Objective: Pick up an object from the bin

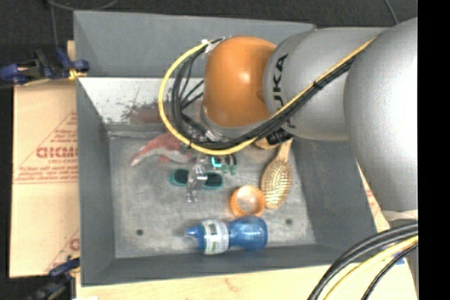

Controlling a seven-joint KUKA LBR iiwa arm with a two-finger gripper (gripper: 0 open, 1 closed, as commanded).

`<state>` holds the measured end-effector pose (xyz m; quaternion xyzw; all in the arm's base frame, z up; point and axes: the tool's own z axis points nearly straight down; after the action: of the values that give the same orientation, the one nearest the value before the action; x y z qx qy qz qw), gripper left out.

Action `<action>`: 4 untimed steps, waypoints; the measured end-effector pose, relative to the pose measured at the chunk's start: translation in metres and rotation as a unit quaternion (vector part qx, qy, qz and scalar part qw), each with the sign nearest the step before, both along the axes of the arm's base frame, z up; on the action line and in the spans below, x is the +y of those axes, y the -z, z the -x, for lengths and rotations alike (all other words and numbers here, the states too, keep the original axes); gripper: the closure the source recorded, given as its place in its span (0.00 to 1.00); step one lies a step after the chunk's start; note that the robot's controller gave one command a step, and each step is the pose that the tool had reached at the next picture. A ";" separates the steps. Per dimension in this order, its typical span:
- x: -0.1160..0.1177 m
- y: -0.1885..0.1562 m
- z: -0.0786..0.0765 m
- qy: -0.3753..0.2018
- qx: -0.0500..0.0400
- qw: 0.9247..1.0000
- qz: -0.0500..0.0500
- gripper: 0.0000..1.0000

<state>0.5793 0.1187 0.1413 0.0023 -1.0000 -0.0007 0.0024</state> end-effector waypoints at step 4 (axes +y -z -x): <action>0.001 0.039 -0.017 0.015 -0.003 1.000 0.000 1.00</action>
Offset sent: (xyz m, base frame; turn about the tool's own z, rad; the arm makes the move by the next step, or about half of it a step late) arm 0.0096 -0.0004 -0.0713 -0.0026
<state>0.5965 0.1200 0.1019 -0.0125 -0.9999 -0.0012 -0.0011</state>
